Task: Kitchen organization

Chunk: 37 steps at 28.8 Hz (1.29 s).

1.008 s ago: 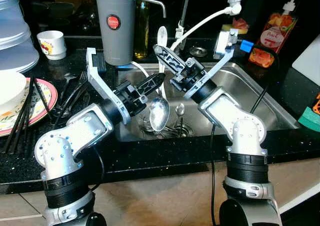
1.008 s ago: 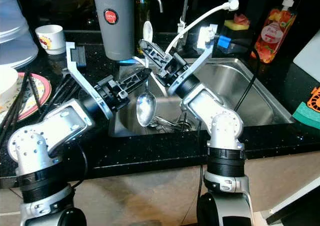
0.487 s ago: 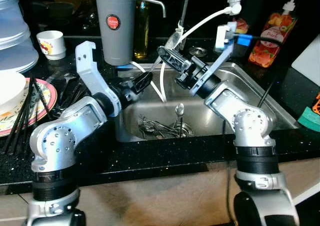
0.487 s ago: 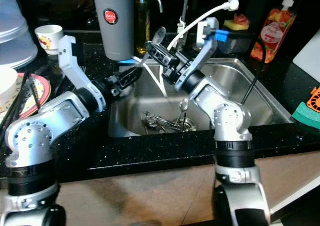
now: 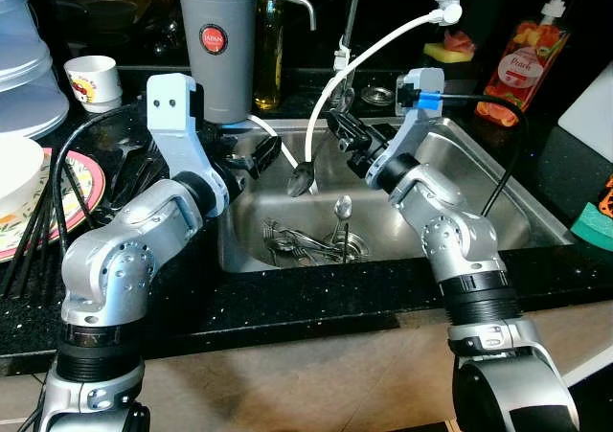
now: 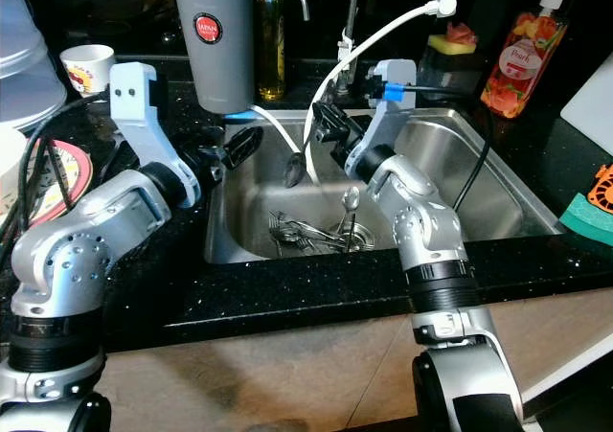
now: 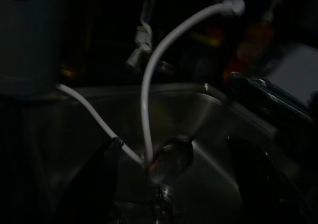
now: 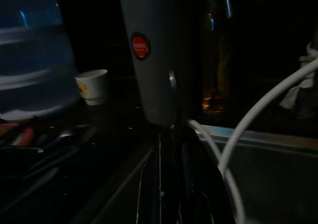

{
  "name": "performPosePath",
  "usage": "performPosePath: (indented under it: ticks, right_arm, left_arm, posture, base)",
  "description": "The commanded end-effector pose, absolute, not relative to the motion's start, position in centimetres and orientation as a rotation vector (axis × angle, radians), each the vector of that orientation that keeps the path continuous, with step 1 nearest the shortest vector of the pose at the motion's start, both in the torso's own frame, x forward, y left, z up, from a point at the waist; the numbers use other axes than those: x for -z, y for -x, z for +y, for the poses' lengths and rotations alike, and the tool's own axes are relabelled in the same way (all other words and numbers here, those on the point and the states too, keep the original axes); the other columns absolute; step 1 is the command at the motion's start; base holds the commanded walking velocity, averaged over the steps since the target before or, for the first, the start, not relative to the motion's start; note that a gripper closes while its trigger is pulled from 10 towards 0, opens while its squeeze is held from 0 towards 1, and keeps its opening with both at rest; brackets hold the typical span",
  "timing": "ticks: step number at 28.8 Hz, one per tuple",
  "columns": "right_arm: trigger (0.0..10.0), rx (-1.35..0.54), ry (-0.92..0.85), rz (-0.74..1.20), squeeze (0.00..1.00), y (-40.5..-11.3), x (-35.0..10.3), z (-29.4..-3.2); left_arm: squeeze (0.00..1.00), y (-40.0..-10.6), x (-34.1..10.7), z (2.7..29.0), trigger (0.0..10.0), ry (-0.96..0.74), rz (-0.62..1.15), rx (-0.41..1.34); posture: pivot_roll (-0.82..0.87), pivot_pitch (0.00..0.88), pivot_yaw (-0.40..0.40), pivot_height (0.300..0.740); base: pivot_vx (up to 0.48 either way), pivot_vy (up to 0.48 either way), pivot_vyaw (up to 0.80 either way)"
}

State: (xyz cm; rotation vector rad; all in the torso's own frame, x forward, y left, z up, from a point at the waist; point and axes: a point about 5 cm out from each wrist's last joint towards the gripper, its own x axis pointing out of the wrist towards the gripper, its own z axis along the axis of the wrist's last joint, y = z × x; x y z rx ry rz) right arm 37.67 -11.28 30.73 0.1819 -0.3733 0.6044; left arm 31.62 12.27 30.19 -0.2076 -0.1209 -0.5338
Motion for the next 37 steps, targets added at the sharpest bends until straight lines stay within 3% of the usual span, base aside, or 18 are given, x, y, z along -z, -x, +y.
performPosePath:
  ticks: [1, 8, 21, 22, 28, 29, 30, 31, 32, 33, 37]
  right_arm:
    - [0.0, -0.593, -0.047, -0.37, 0.0, -38.1, -29.6, -11.2]
    - [0.0, -0.576, 0.077, -0.233, 0.0, -39.3, -25.9, -10.2]
    - [0.0, -0.585, 0.215, -0.043, 0.0, -40.0, -20.9, -8.8]
    - [10.0, -0.578, 0.225, -0.039, 0.0, -40.0, -20.7, -8.8]
    - [10.0, -0.567, 0.221, -0.03, 0.0, -40.0, -20.3, -8.8]
    - [10.0, -0.574, 0.215, -0.028, 0.05, -40.0, -20.3, -8.8]
    - [10.0, -0.576, 0.214, -0.03, 0.63, -40.0, -20.3, -8.8]
    - [10.0, -0.576, 0.214, -0.03, 0.63, -40.0, -20.3, -8.8]
    - [10.0, -0.579, 0.211, -0.029, 0.77, -40.0, -20.3, -8.8]
    - [10.0, -0.583, 0.208, -0.031, 1.0, -40.0, -20.3, -8.8]
    - [10.0, -0.582, 0.21, -0.037, 1.0, -40.1, -20.5, -8.9]
  left_arm:
    - [0.0, -31.3, -28.6, 11.5, 10.0, 0.037, -0.037, 0.59]
    - [0.0, -30.7, -25.8, 10.8, 10.0, -0.187, 0.163, 0.669]
    - [0.0, -30.4, -24.9, 10.8, 10.0, -0.245, 0.233, 0.678]
    - [0.0, -30.5, -25.0, 10.8, 10.0, -0.245, 0.216, 0.671]
    - [0.0, -30.9, -24.9, 10.9, 10.0, -0.229, 0.206, 0.638]
    - [0.0, -31.0, -24.8, 11.0, 10.0, -0.227, 0.206, 0.626]
    - [0.0, -31.1, -24.8, 11.1, 10.0, -0.225, 0.207, 0.617]
    - [0.0, -31.1, -24.8, 11.1, 10.0, -0.225, 0.207, 0.617]
    - [0.0, -31.1, -24.7, 11.1, 10.0, -0.222, 0.208, 0.61]
    - [0.0, -31.2, -24.7, 11.2, 10.0, -0.223, 0.207, 0.599]
    - [0.0, -31.4, -24.7, 11.4, 10.0, -0.218, 0.204, 0.585]
  posture:
    - [-0.03, 0.077, -0.042, 0.74]
    - [-0.03, 0.09, -0.043, 0.74]
    - [-0.02, 0.104, -0.059, 0.74]
    - [-0.02, 0.104, -0.059, 0.74]
    - [-0.03, 0.11, -0.056, 0.74]
    - [-0.03, 0.11, -0.056, 0.74]
    - [-0.03, 0.111, -0.056, 0.74]
    - [-0.03, 0.111, -0.056, 0.74]
    - [-0.03, 0.111, -0.056, 0.74]
    - [-0.03, 0.112, -0.056, 0.74]
    - [-0.03, 0.112, -0.057, 0.74]
  base:
    - [0.0, 0.0, 0.0]
    - [0.0, 0.0, 0.0]
    - [0.0, 0.0, 0.0]
    - [0.0, 0.0, 0.0]
    - [0.0, 0.0, 0.0]
    - [0.0, 0.0, 0.0]
    - [0.0, 0.0, 0.0]
    - [0.0, 0.0, 0.0]
    - [0.0, 0.0, 0.0]
    - [0.0, 0.0, 0.0]
    - [0.0, 0.0, 0.0]
